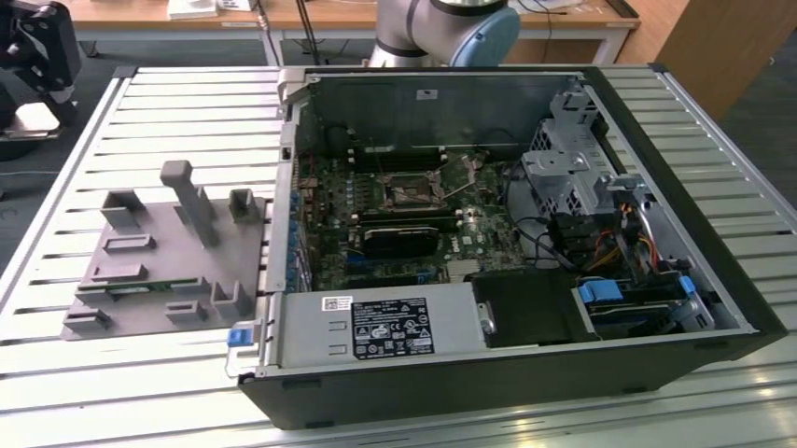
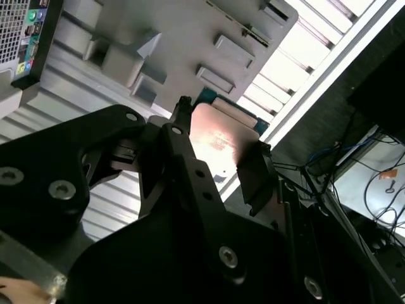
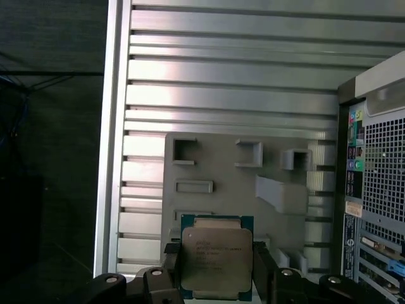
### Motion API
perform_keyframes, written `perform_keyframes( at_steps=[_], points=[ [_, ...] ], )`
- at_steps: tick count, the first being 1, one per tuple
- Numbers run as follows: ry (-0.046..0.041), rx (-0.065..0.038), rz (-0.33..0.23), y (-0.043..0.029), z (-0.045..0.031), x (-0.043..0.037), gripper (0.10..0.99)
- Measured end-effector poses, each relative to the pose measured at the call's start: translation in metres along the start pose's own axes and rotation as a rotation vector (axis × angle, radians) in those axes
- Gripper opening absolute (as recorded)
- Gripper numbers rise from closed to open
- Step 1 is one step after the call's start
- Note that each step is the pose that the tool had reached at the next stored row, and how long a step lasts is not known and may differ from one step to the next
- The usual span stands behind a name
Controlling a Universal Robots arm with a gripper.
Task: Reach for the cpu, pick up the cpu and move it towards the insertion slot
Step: 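Pick up the cpu and move it towards the insertion slot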
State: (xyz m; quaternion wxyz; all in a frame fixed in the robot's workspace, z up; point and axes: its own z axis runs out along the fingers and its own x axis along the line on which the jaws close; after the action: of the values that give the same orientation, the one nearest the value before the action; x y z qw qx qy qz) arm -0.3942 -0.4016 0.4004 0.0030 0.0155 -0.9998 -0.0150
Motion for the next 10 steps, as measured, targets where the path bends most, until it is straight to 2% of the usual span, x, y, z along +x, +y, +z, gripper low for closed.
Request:
perform_keyframes(
  at_steps=[10],
  points=[
    [0.0001,0.0,0.0,-0.0005,-0.0002,-0.0165,0.541]
  ],
)
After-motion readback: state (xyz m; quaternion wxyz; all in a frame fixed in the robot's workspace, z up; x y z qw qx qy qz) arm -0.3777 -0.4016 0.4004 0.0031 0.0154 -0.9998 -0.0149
